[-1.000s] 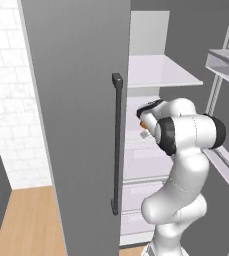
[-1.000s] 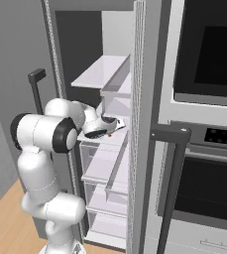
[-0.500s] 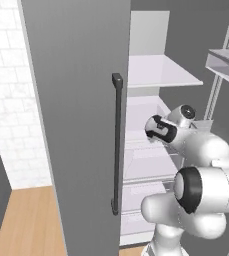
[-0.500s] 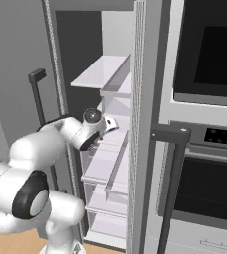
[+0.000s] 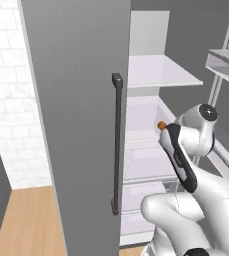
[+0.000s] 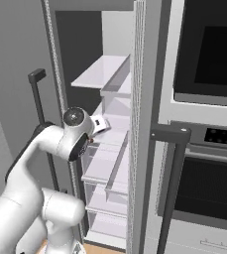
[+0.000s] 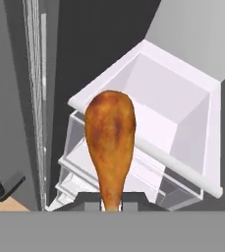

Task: Place one avocado and one chicken drumstick in each tupperware on the nearby counter, to pack two identical lunches.

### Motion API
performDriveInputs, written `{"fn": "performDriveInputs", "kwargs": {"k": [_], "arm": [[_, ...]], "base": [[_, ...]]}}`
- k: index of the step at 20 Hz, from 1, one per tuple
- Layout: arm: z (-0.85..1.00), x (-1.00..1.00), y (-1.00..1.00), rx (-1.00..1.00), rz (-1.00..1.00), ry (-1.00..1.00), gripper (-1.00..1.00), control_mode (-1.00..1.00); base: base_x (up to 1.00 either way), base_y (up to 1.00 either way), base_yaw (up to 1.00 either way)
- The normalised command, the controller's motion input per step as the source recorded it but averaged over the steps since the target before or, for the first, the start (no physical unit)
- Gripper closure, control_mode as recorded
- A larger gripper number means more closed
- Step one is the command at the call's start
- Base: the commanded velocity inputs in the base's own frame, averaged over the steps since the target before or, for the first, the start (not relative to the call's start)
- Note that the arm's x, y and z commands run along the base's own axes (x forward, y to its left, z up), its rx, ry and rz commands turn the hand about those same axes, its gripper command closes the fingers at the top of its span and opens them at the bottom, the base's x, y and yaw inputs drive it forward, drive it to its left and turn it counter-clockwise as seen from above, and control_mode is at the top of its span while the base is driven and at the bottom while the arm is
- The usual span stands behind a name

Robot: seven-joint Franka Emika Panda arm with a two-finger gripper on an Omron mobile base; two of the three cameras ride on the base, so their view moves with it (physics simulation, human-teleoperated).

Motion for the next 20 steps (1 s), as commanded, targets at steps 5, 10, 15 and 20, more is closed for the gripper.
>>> {"fn": "performDriveInputs", "kwargs": {"k": [5, 10, 15, 20], "arm": [[0.77, -1.00, 0.10, -0.01, 0.00, 0.01, 1.00, -1.00], [0.65, -1.00, 0.20, -0.07, 0.00, 0.04, 1.00, -1.00], [0.48, -1.00, 0.09, -0.08, -0.01, 0.01, 1.00, -1.00], [0.00, 0.00, 0.00, 0.00, 0.00, 0.00, 1.00, 1.00]], "base": [[0.00, 0.00, 0.00], [0.00, 0.00, 0.00], [0.00, 0.00, 0.00], [-1.00, -0.01, 0.00]]}}
